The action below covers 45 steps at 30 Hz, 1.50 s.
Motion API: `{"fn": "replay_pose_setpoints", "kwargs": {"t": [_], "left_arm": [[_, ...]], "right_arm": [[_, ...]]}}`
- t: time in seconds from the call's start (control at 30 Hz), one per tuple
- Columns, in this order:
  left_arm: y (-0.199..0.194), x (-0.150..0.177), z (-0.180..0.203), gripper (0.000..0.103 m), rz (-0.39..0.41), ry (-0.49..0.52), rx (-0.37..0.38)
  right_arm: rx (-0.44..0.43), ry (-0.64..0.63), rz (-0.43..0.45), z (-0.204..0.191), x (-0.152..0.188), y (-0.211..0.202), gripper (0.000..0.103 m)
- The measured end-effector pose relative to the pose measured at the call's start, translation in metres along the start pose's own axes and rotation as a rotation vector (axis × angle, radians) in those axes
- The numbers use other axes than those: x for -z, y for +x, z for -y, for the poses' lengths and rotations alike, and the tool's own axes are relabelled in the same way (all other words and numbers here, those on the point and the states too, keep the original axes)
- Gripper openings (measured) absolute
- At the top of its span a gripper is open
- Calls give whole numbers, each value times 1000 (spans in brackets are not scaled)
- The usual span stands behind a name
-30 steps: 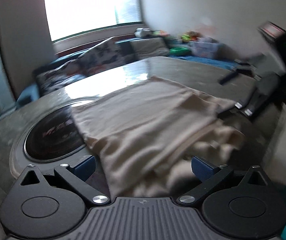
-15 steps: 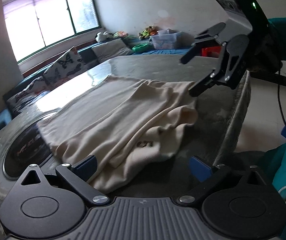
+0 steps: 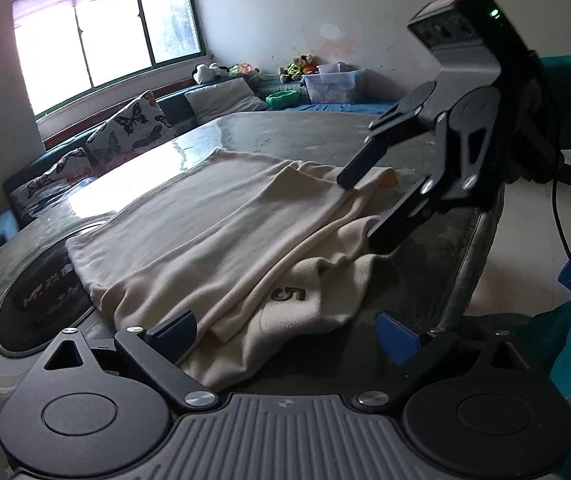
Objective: Fold clothes
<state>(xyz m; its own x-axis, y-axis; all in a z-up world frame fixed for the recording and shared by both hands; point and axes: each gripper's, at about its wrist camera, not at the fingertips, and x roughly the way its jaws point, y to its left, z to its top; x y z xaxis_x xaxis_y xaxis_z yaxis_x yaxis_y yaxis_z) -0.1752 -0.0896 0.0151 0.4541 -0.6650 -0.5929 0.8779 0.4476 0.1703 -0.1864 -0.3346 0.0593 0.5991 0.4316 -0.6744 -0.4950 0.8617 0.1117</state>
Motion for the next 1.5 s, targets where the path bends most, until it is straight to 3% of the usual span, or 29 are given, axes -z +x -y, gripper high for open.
{"fn": "replay_pose_setpoints", "kwargs": {"t": [0.33,0.4,0.5,0.7,0.87,0.97,1.1,1.13,1.17,1.2,1.23,1.37,1.5], "left_arm": [[9,-4,3,55,35,50,49],[9,-5,2,35,35,53,52],[9,-10,-3,20,38,24,50],[9,-32,-22,11,84,-52,48],[5,-32,-32,10,89,-87,44],[1,-29,-37,10,89,-106,42],[-6,-25,-43,14,89,-130,40],[-7,-24,-44,14,89,-136,39],[-9,-23,-46,22,89,-142,39],[-10,-22,-47,43,89,-148,38],[-12,-21,-49,50,89,-154,38],[-21,-13,-47,63,83,-137,20],[-19,-5,-31,64,62,-62,-15]], "right_arm": [[99,-103,-27,-5,12,-30,103],[112,-130,-38,-9,14,-30,102],[121,-181,-47,-16,15,-29,99],[155,-295,-41,-32,15,-23,89],[175,-370,-23,-39,12,-8,75],[175,-386,-30,-39,9,4,49],[143,-337,-33,-31,2,12,24],[137,-311,-26,-27,0,11,22],[130,-286,-19,-23,-2,10,21],[124,-260,-12,-19,-4,9,19],[117,-240,-8,-17,-7,8,18],[106,-173,4,-7,-15,6,17],[102,-122,15,0,-23,7,16]]}}
